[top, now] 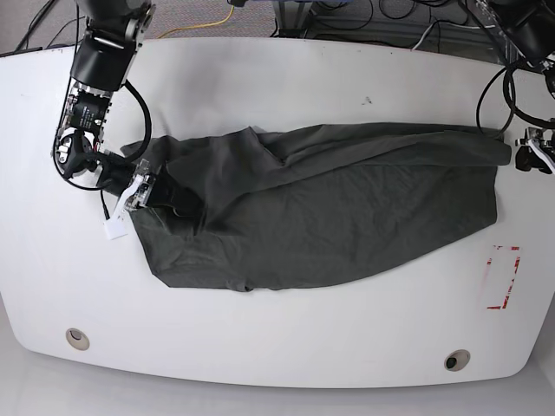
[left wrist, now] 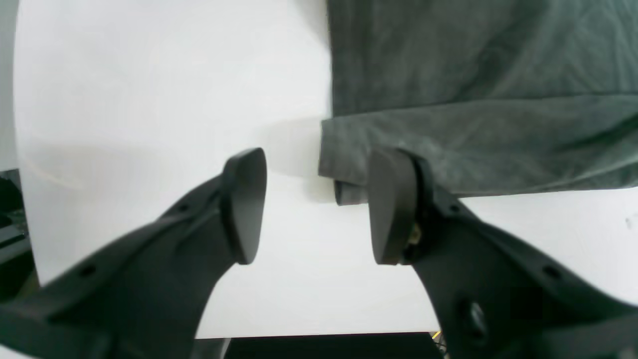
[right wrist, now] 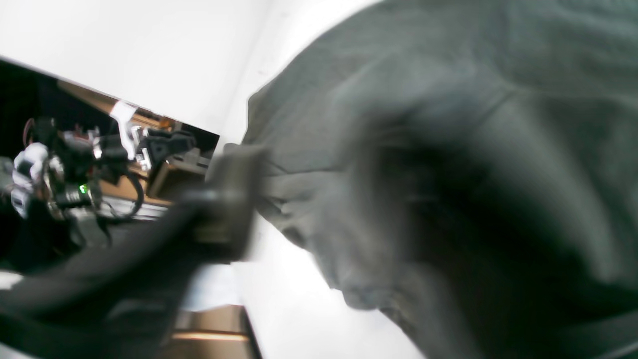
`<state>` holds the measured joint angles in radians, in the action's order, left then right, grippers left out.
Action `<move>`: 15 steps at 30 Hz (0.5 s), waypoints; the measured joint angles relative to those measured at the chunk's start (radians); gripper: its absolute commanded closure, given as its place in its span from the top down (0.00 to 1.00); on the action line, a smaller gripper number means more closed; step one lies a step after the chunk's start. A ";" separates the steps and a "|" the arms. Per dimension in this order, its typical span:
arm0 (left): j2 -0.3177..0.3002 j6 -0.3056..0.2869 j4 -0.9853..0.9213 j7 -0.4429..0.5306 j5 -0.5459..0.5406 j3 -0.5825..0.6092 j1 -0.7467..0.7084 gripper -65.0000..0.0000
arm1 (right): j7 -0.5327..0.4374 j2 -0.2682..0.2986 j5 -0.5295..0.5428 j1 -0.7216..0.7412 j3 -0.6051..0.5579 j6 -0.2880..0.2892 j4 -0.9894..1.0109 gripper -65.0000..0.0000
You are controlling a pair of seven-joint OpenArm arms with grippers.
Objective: Layout the t-shirt on the table in an organized manner, then fold the t-shirt properly
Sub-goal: 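Lower the right gripper onto the shirt edge and grasp the fabric, then pull the grasped fabric outward with the right gripper, straightening the shirt edge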
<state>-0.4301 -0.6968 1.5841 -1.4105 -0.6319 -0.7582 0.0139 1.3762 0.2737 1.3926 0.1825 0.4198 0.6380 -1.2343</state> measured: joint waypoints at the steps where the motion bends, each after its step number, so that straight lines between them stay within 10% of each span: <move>1: 0.000 0.000 0.006 0.000 0.000 0.000 0.000 0.47 | 0.001 0.003 0.000 -0.001 0.000 -0.016 0.000 1.00; 15: 0.004 0.000 0.051 0.000 0.000 0.000 -0.003 0.47 | 0.012 0.064 -0.168 -0.159 -0.003 -0.103 -0.209 0.96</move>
<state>-0.4263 -0.6971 1.6356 -1.4105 -0.6319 -0.7582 0.0109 1.3884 0.3378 1.2243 0.0238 0.4171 0.5346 -1.4437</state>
